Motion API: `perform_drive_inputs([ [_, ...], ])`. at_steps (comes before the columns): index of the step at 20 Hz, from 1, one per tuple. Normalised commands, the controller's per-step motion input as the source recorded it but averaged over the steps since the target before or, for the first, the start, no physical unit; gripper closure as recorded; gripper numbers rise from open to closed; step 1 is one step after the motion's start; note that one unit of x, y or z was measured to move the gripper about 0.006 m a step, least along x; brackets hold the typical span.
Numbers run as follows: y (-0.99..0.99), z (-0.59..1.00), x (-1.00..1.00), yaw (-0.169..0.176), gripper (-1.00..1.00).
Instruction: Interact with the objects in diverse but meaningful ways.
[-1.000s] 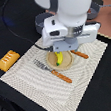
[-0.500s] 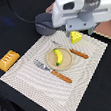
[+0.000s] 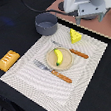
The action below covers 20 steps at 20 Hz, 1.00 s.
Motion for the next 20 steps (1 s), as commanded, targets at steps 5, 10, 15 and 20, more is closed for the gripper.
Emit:
perform_drive_inputs([
  [5,0.66,0.01,-0.29,0.063,-1.0],
  [10,0.53,0.0,-0.48,0.082,-1.0],
  [15,0.46,-0.01,-0.51,0.114,-1.0],
  [20,0.41,-0.07,-0.48,0.107,-1.0],
])
